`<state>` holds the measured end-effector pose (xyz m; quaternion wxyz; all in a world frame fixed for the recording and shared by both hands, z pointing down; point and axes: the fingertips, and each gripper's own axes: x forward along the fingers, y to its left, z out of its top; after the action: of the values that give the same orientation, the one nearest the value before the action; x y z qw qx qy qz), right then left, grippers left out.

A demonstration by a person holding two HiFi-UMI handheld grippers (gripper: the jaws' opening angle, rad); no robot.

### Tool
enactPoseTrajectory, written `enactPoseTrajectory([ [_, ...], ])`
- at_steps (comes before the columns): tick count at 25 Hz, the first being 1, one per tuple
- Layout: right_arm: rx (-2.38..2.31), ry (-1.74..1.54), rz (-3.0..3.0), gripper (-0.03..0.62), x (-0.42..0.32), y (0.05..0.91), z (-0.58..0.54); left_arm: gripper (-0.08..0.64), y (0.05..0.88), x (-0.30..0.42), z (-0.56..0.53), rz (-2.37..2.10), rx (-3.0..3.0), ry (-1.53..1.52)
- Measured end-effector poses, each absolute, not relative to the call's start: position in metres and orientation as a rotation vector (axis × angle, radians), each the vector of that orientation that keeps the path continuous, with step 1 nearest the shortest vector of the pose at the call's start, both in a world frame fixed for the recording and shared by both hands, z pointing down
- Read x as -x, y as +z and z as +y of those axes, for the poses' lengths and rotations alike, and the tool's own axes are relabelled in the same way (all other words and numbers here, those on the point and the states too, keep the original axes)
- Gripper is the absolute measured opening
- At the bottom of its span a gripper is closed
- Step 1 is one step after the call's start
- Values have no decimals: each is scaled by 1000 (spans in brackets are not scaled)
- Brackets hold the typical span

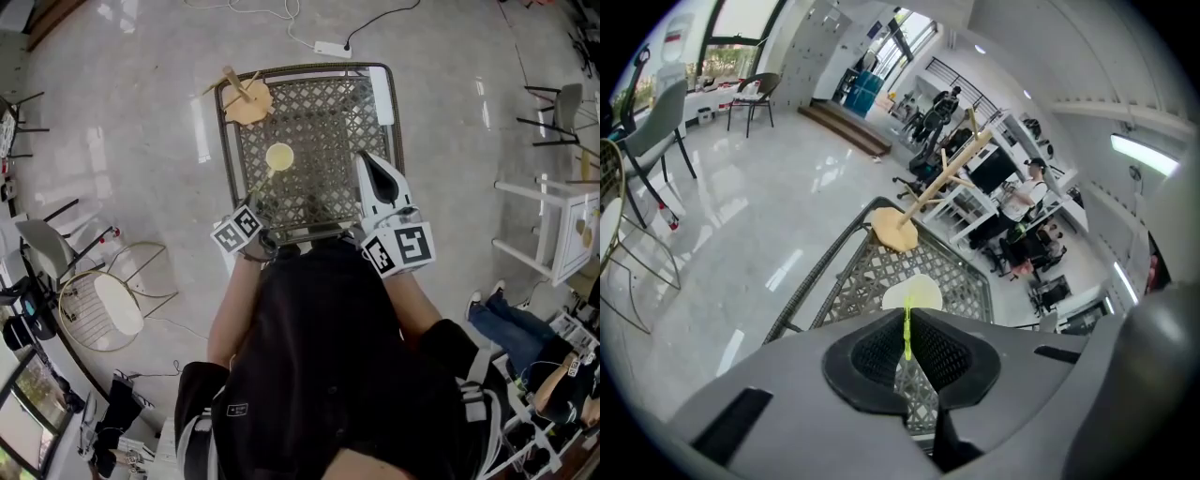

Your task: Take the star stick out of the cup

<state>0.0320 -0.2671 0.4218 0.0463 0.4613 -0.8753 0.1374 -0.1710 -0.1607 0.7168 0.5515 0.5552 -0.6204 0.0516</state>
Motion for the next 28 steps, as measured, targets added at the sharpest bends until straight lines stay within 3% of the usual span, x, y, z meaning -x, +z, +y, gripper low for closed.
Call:
enactPoseTrajectory([
  [11, -1484, 403, -2674, 9, -26, 411, -218, 29, 677, 181, -139, -1497, -1459, 67],
  [28, -1559, 430, -2648, 9, -9, 406, -107, 28, 499, 208, -70, -1833, -1968, 33],
])
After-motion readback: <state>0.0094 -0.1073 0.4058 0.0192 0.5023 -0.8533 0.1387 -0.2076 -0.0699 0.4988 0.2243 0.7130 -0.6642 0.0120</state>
